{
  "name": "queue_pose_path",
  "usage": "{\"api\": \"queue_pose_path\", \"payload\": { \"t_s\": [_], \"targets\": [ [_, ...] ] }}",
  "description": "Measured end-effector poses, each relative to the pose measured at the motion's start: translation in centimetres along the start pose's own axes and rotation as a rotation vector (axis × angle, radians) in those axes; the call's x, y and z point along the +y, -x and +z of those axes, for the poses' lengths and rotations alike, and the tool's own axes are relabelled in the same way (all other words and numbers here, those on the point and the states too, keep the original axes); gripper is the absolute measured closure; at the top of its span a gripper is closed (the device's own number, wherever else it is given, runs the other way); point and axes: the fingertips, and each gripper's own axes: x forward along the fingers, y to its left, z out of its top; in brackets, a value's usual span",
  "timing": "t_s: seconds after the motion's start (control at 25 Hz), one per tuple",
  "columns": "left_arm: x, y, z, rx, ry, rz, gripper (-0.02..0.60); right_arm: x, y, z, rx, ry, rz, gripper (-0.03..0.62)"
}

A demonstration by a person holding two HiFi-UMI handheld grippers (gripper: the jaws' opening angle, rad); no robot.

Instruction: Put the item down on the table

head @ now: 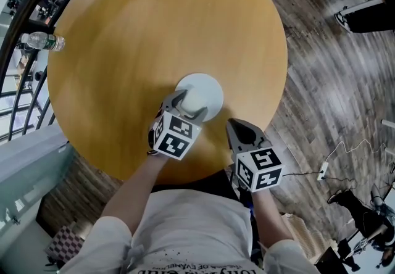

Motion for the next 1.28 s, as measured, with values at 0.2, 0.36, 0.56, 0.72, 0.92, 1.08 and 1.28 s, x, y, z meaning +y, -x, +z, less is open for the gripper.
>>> {"api": "queue_pose_path", "payload": {
  "t_s": [0.2, 0.36, 0.56, 0.72, 0.92, 1.08, 1.28],
  "targets": [
    [0.1, -0.8, 0.2, 0.016, -0.014, 0.003, 0.258, 0.0, -0.1, -0.2, 0.004, -0.007, 0.006, 0.569],
    [0.2, -1.2, 0.1, 0.027, -0.019, 0.002, 0.258, -0.1, -0.2, -0.2, 0.005, -0.011, 0.008, 0.569],
    [0.1, -1.8, 0.4, 0.036, -0.022, 0.003, 0.258, -0.4, 0.1, -0.4, 0.005, -0.016, 0.007, 0.568],
    [0.3, -2.4, 0.5, 0.047, -0.022, 0.007, 0.258, -0.6, 0.1, -0.5, 0.007, -0.021, 0.006, 0.568],
    [0.4, -3.0, 0.4, 0.059, -0.030, 0.010, 0.258, -0.8, 0.0, -0.5, 0.008, -0.027, 0.008, 0.568],
    [0.2, -3.3, 0.2, 0.068, -0.033, 0.011, 0.258, -0.9, 0.1, -0.6, 0.003, -0.031, 0.015, 0.568],
    [0.2, -3.5, 0.3, 0.075, -0.039, 0.017, 0.258, -0.9, -0.2, -0.6, 0.006, -0.034, 0.020, 0.568]
  ]
}}
